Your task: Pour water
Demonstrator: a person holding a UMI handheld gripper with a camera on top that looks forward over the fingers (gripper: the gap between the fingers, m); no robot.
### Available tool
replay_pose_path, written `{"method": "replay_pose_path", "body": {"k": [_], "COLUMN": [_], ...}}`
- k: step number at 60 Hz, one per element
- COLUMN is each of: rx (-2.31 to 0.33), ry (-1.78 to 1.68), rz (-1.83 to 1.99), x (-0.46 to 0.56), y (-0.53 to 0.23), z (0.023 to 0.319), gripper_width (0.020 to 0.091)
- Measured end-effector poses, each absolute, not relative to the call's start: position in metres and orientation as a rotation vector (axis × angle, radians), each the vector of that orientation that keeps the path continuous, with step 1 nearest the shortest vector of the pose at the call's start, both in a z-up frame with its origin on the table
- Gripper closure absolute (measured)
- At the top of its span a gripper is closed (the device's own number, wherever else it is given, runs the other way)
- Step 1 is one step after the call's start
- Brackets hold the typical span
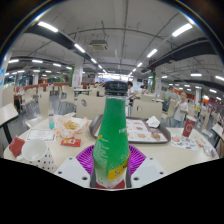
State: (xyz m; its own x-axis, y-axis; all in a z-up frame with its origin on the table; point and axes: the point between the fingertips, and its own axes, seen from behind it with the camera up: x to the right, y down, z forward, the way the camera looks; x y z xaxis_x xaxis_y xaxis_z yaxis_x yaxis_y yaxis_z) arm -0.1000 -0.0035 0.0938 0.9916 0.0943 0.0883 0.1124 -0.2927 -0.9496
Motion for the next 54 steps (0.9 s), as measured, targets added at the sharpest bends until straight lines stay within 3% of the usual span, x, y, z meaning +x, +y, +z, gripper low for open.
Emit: {"method": "replay_pose_path", "body": {"k": [1, 4, 5, 6, 7, 14, 23, 24, 30, 32, 35, 54], "rx": [-1.868, -1.859, -1.838, -1.838, -1.820, -1.801, -1.850, -1.861, -1.996, -2.033, -2.040, -2.202], "ry": [-0.141, -0.138, -0.144, -0.154, -0.160, -0.167, -0.174, -0.178, -0.202, -0.201, -0.191, -0.130], "rz": [0.009, 0.061, 0.064, 0.058, 0.061, 0.073, 0.080, 0.082, 0.129, 0.143, 0.147, 0.028], "x": [-0.096, -0.099, -0.098, -0.097, -0.099, -0.099, -0.101, -0.102, -0.107, -0.105, -0.105, -0.106], "y": [0.017, 0.025, 0.014, 0.026, 0.014, 0.013, 0.012, 0.011, -0.004, -0.008, -0.020, -0.124], "z": [0.074, 0.058, 0.070, 0.056, 0.067, 0.068, 0.066, 0.065, 0.052, 0.049, 0.058, 0.128], "gripper_width": [0.0705, 0.0699, 0.0699, 0.0697, 0.0699, 0.0700, 0.0612, 0.0592, 0.0301, 0.0235, 0.0273, 0.0256]}}
